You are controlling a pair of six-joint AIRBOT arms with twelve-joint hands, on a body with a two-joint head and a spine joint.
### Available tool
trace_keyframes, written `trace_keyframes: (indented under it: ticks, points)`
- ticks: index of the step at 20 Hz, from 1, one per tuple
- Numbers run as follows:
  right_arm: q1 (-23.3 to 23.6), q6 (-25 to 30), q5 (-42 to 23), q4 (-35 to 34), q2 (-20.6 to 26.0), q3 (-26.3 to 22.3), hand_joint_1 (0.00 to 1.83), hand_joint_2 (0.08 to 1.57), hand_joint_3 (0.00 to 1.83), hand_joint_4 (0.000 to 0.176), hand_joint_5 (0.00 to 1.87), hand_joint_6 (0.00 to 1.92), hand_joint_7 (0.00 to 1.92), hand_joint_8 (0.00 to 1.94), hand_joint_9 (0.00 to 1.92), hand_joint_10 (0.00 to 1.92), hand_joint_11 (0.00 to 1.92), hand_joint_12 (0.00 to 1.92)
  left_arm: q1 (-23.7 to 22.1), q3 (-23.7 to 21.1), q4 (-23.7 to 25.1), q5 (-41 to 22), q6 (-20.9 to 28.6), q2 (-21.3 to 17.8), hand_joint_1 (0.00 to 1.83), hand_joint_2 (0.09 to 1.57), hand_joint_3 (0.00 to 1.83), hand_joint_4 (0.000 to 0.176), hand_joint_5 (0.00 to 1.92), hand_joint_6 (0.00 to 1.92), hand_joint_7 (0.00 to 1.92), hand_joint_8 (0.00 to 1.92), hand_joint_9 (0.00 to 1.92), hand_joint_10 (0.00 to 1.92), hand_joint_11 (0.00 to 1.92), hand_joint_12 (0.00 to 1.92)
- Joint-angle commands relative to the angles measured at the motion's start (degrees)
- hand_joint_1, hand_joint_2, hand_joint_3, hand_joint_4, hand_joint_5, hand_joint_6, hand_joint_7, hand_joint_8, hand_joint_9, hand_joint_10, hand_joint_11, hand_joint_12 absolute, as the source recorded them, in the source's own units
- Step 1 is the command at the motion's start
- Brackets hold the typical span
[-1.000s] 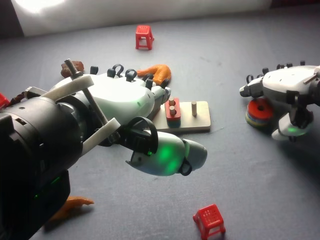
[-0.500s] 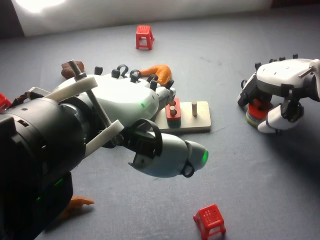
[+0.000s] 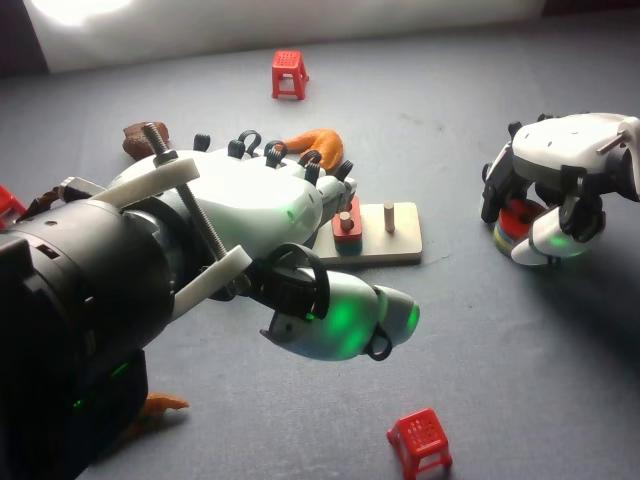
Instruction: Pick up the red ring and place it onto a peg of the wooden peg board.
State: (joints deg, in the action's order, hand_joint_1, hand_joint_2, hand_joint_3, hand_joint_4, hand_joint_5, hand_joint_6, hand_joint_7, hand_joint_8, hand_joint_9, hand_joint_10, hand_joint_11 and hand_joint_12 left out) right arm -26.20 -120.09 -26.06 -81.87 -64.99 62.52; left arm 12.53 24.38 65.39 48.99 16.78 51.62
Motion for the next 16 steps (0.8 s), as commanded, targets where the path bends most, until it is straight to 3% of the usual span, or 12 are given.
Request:
trace_keyframes:
  ticks: [1, 4, 5, 6, 7, 8, 9, 10, 11, 12, 14, 16]
  points:
    - [0.5, -0.1, -1.1, 0.8, 0.2, 0.1, 1.26, 1.13, 0.0, 0.0, 0.95, 0.85, 0.99, 1.23, 0.99, 1.66, 0.87, 1.92, -0.6, -0.1, 4.1, -1.0, 0.0, 0.0, 0.0, 1.16, 0.01, 0.0, 0.0, 0.0, 0.01, 0.0, 0.0, 0.0, 0.0, 0.0]
    - [1.2, -0.6, -1.0, 0.8, 0.2, 0.1, 1.27, 1.1, 0.0, 0.0, 1.01, 0.74, 1.04, 1.15, 0.98, 1.45, 0.72, 1.9, -0.6, 0.1, 4.0, -1.2, 0.0, 0.0, 0.0, 1.15, 0.0, 0.0, 0.0, 0.0, 0.0, 0.0, 0.0, 0.0, 0.0, 0.0]
    - [1.5, -0.8, -0.8, 0.8, 0.2, 0.1, 1.19, 1.09, 0.0, 0.0, 1.04, 0.85, 1.05, 1.5, 1.04, 1.83, 0.96, 1.92, -0.7, 0.1, 4.0, -1.2, 0.0, 0.0, 0.0, 1.15, 0.0, 0.0, 0.0, 0.0, 0.0, 0.0, 0.0, 0.0, 0.0, 0.0]
    - [2.0, -1.0, -0.8, 0.8, 0.2, 0.1, 1.24, 1.12, 0.01, 0.0, 0.95, 1.0, 0.97, 1.21, 1.04, 1.88, 1.03, 1.92, -0.7, 0.1, 4.0, -1.3, 0.0, 0.0, 0.0, 1.16, 0.01, 0.0, 0.0, 0.0, 0.0, 0.0, 0.0, 0.0, 0.0, 0.0]
    - [2.5, -1.4, -0.7, 0.8, 0.2, 0.1, 1.26, 1.12, 0.0, 0.0, 0.97, 0.83, 1.0, 1.23, 1.02, 1.75, 0.99, 1.92, -0.8, 0.0, 3.9, -1.4, 0.0, 0.0, 0.0, 1.15, 0.0, 0.0, 0.0, 0.0, 0.0, 0.0, 0.0, 0.0, 0.0, 0.0]
    - [2.8, -1.7, -0.6, 0.8, 0.2, 0.1, 1.26, 1.1, 0.0, 0.0, 0.99, 0.81, 1.04, 1.13, 0.96, 1.45, 0.73, 1.88, -0.9, 0.0, 3.8, -1.4, 0.0, 0.0, 0.0, 1.16, 0.01, 0.0, 0.01, 0.01, 0.01, 0.0, 0.0, 0.0, 0.01, 0.0]
    - [3.2, -2.1, -0.5, 0.8, 0.2, 0.1, 1.26, 1.1, 0.0, 0.0, 0.99, 0.81, 1.04, 1.13, 0.96, 1.45, 0.73, 1.88, -1.0, 0.0, 3.8, -1.4, 0.0, 0.0, 0.0, 1.16, 0.01, 0.0, 0.01, 0.01, 0.01, 0.0, 0.0, 0.0, 0.01, 0.0]
    - [3.6, -2.3, -0.4, 0.8, 0.2, 0.1, 1.26, 1.11, 0.0, 0.0, 0.98, 0.93, 1.0, 1.1, 1.05, 1.86, 1.01, 1.92, -1.1, 0.0, 3.8, -1.4, 0.0, 0.0, 0.0, 1.16, 0.01, 0.0, 0.03, 0.01, 0.02, 0.01, 0.0, 0.0, 0.02, 0.01]
    - [4.2, -2.6, -0.2, 0.8, 0.1, 0.1, 1.26, 1.11, 0.0, 0.0, 0.96, 0.99, 0.99, 1.08, 1.1, 1.89, 1.05, 1.92, -1.1, -0.1, 3.8, -1.4, 0.0, 0.0, 0.0, 1.17, 0.01, 0.0, 0.02, 0.0, 0.0, 0.0, 0.0, 0.0, 0.0, 0.0]
    - [4.7, -3.1, -0.1, 0.8, 0.1, 0.1, 1.26, 1.12, 0.0, 0.0, 0.96, 1.0, 0.99, 1.08, 1.06, 1.82, 0.97, 1.92, -1.0, -0.1, 3.8, -1.4, 0.0, 0.0, 0.0, 1.18, 0.01, 0.0, 0.02, 0.0, 0.0, 0.0, 0.0, 0.0, 0.0, 0.0]
    - [6.0, -4.6, 0.0, 0.8, -0.2, 0.1, 1.26, 1.1, 0.0, 0.0, 0.97, 0.87, 1.07, 1.05, 0.99, 1.33, 0.78, 1.86, -1.0, -0.1, 3.8, -1.4, -0.1, 0.0, 0.0, 1.18, 0.01, 0.0, 0.02, 0.0, 0.0, 0.0, 0.0, 0.0, 0.0, 0.0]
    - [7.2, -6.0, 0.5, 0.8, -0.8, 0.1, 1.35, 1.09, 0.0, 0.0, 0.96, 0.9, 1.1, 0.85, 0.96, 1.24, 0.64, 1.74, -1.0, 0.1, 3.8, -1.4, -0.1, 0.0, 0.0, 1.18, 0.01, 0.0, 0.03, 0.01, 0.01, 0.0, 0.0, 0.0, 0.0, 0.0]
